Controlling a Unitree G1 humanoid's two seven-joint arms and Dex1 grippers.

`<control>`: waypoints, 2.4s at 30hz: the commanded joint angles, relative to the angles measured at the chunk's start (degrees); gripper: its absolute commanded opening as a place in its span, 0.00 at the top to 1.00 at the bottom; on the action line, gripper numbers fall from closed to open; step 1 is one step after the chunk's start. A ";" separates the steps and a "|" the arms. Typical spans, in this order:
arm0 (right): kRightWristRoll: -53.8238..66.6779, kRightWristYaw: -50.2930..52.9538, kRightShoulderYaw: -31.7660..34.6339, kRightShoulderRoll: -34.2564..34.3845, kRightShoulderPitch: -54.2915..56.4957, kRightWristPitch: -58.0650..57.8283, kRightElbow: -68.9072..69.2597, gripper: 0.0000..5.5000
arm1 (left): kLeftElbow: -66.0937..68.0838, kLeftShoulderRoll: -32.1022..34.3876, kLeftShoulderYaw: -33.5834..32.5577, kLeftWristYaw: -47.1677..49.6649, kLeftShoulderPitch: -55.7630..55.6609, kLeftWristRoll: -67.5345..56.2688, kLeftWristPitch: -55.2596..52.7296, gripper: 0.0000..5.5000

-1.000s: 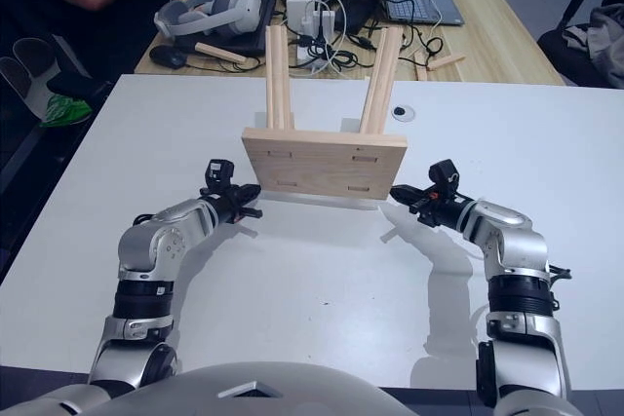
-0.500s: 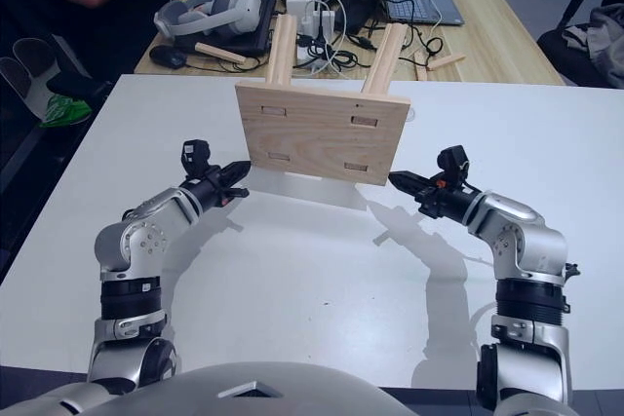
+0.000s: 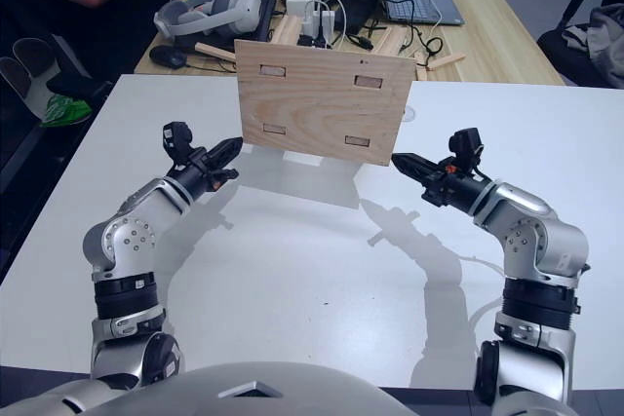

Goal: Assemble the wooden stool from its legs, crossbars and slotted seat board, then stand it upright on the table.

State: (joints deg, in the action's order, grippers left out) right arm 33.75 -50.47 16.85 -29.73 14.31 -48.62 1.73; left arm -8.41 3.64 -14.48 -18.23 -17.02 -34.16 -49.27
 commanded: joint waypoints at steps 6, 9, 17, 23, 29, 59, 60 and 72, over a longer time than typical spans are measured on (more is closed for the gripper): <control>9.20 -0.65 -2.47 4.72 6.43 -3.19 5.30 1.00 | -3.02 -6.97 3.33 -3.99 -5.49 -12.47 -1.63 0.99; 10.06 -0.05 -2.23 4.84 6.79 -3.67 5.60 1.00 | -3.31 -7.21 2.87 -3.50 -5.78 -14.13 -1.33 0.99; 13.29 2.29 -0.94 5.72 8.55 -5.56 6.31 1.00 | -3.26 -6.82 2.88 -2.02 -6.38 -17.74 -0.03 0.99; 14.72 3.26 -0.02 6.47 9.47 -6.02 6.31 1.00 | -3.39 -6.34 3.29 -1.17 -6.39 -19.50 0.76 0.99; 15.84 4.06 0.79 7.00 10.07 -6.59 6.26 1.00 | -2.96 -5.72 3.70 -0.50 -6.18 -20.46 1.43 0.99; 7.19 15.65 7.73 9.38 -0.12 11.69 1.57 1.00 | 0.25 -4.45 1.77 4.81 -2.46 -7.20 21.21 0.99; 6.81 16.81 8.40 9.70 -0.82 12.94 1.14 1.00 | 0.19 -4.92 1.37 5.25 -2.19 -6.33 23.36 0.99; -26.50 45.04 -9.00 17.37 -2.45 33.94 -3.14 1.00 | 19.24 -7.84 8.41 22.05 -8.15 18.52 35.11 0.99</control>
State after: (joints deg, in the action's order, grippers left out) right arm 11.06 -8.11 9.01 -12.15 12.25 -17.34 0.25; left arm 7.55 -3.93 -7.45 2.38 -22.78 -18.33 -15.41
